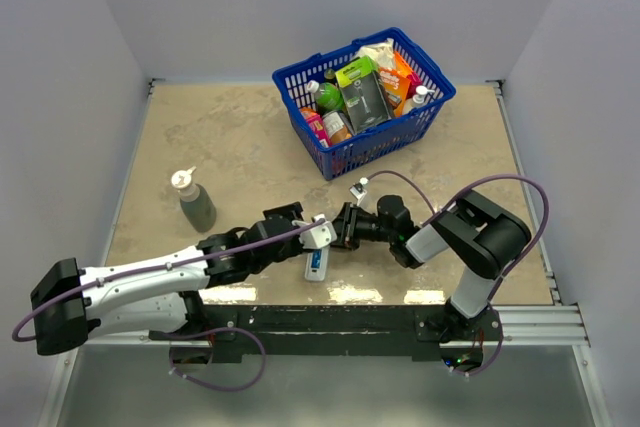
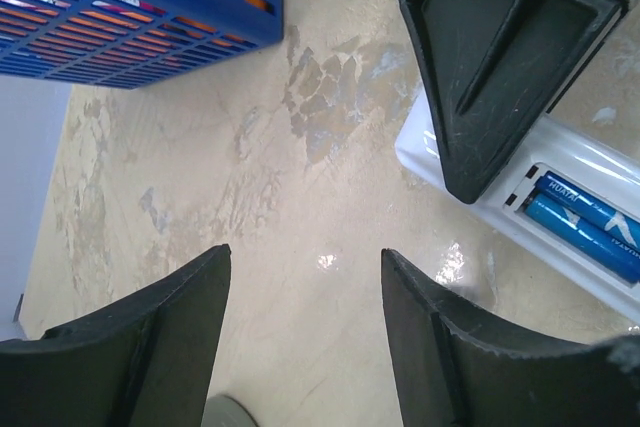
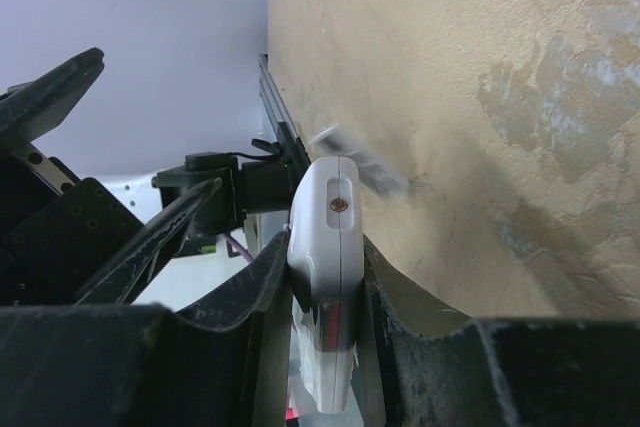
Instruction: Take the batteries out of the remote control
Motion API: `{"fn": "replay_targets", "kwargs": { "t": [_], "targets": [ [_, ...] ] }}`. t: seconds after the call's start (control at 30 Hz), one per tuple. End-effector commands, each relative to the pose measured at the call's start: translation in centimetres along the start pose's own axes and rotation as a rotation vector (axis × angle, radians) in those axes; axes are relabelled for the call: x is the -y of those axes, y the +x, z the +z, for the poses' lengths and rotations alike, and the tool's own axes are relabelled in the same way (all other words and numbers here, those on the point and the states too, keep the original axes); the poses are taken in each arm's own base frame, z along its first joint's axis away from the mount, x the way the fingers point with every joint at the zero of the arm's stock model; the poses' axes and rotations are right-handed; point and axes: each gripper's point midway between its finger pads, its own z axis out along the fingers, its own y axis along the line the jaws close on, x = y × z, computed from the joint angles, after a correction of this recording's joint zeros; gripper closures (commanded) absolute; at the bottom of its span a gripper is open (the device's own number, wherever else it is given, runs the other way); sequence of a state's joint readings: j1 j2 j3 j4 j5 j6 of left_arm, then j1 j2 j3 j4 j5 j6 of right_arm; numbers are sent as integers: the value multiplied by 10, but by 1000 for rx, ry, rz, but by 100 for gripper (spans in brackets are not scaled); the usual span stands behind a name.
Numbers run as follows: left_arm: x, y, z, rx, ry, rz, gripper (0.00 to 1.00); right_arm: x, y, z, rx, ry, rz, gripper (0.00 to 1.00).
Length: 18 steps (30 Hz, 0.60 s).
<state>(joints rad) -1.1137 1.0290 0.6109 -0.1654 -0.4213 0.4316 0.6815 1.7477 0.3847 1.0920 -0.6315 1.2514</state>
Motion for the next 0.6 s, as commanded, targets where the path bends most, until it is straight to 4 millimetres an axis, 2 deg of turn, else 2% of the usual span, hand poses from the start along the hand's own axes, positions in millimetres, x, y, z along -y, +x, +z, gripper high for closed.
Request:
{"fn": "replay_targets", "kwargs": {
  "t": [0.0,0.1,0.23,0.27,0.3,0.37,0.4,0.47,0.5,0.53,0.57],
  "targets": [
    [-12,-6,-1,9,-63,-52,34,-9,0,-2,4,-36,-13,100],
    [-17,-16,-5,48,-73,-88,34,-7,-3,-2,19,-4,-25,100],
    [-22,-32,-14,116,-69,-160,32,-4,-11,-4,41,68,-140,100],
    [-24,-36,-15,132,-68,-172,32,-7,-18,-3,56,87,-173,100],
    [-25,-41,-19,157,-65,-185,32,8,-16,-7,43,173,-162,100],
    [-27,-47,-22,182,-63,-198,31,3,-31,-11,94,223,-257,98],
    [-30,-50,-27,204,-65,-206,30,11,-28,-15,82,272,-254,96],
    [-34,-56,-31,248,-76,-225,23,5,-32,-18,87,278,-308,93],
    [-35,-63,-37,289,-68,-235,18,8,-31,-20,77,297,-311,91],
    [-38,-67,-40,308,-67,-245,7,9,-31,-21,72,304,-331,90],
    [-39,-71,-43,332,-68,-251,2,10,-30,-22,70,305,-339,89]
  ]
}}
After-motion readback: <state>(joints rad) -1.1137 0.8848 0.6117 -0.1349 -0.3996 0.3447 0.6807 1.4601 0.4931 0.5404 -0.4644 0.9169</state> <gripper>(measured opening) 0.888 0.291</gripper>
